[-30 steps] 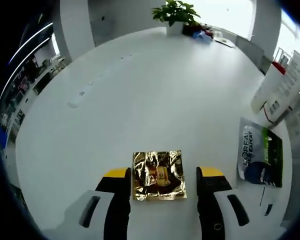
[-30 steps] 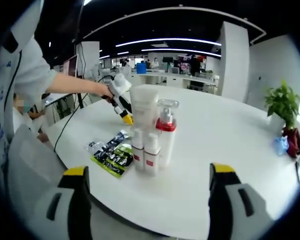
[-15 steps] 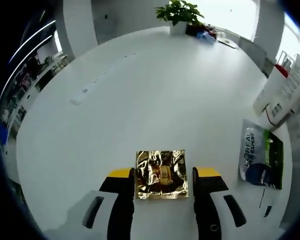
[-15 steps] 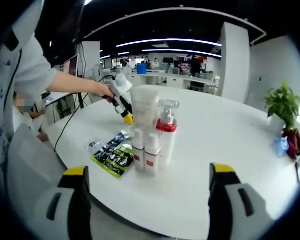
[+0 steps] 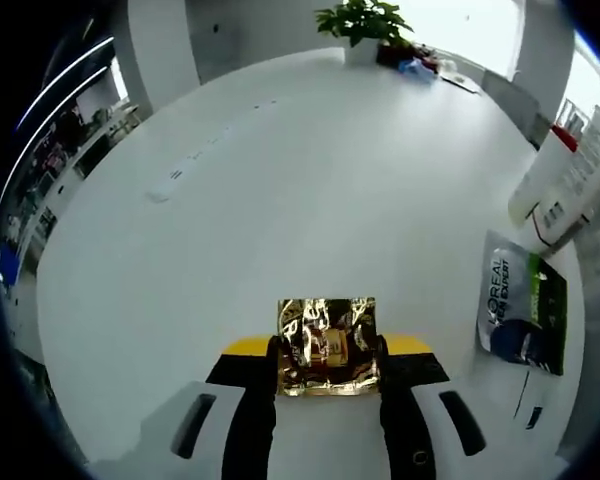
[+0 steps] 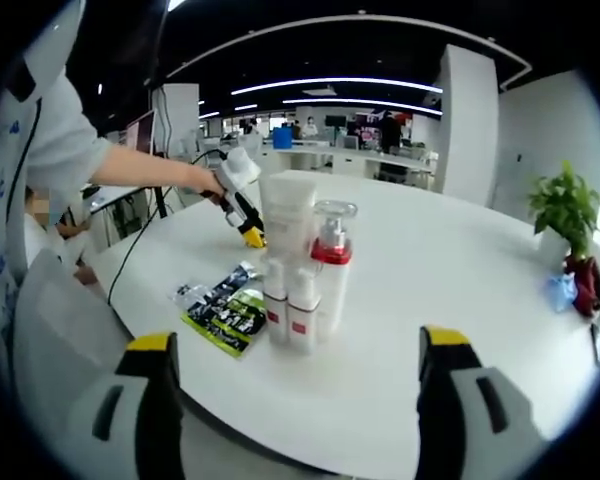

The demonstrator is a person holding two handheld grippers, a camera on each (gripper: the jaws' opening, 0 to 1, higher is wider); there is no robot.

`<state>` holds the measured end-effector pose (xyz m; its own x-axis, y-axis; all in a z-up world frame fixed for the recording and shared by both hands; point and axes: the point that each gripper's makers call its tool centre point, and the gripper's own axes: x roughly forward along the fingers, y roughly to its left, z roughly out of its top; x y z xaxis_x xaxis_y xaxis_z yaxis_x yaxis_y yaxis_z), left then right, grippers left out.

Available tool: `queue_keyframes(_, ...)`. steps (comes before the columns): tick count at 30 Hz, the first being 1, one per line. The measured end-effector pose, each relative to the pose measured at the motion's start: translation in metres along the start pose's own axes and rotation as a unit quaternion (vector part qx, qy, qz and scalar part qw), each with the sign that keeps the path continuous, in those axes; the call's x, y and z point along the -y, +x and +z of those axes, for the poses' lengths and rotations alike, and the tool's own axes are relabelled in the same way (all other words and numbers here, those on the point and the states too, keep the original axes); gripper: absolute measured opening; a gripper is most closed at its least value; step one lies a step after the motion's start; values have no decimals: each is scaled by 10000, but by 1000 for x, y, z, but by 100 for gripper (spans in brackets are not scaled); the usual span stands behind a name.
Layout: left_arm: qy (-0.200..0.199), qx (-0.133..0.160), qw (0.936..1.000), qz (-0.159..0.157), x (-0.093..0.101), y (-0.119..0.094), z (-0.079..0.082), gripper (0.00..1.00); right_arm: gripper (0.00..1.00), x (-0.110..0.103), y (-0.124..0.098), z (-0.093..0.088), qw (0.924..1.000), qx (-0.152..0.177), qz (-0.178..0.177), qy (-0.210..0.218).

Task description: Arrange the skincare products in the storage area until every visible bottle or jar stands upright without overlapping.

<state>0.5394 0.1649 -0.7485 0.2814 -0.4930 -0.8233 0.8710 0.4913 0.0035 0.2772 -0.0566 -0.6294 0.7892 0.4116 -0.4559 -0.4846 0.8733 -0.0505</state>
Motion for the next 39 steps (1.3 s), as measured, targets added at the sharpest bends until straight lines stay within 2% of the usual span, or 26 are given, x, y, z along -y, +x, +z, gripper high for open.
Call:
queue_keyframes(9,123,-54,9998,-152,14,-9,-5,37,100,-1,-1,1,10000,37,24,6)
queue_keyframes(13,333,-178,9990,-234,23,-11,-10,37,100,-1,-1,2,10000,51,24,-21)
queue_keyframes(17,331,-174,9989,-277,29,-14,-11,37,100,-1,-1,2,10000,69,35,-49)
queue_keyframes(21,541,-300,9975,-335,34,-15,-17,37,100,-1,-2,4,9999,104,28,-36)
queue_keyframes(24,552,-306,9973,-376,37,-17,-19,37,100,0,-2,4,9999,120,22,-38)
queue_keyframes(39,1041,-621,9907,-613,61,-28,-35,36,100,-1,-2,6,9998,172,49,-30)
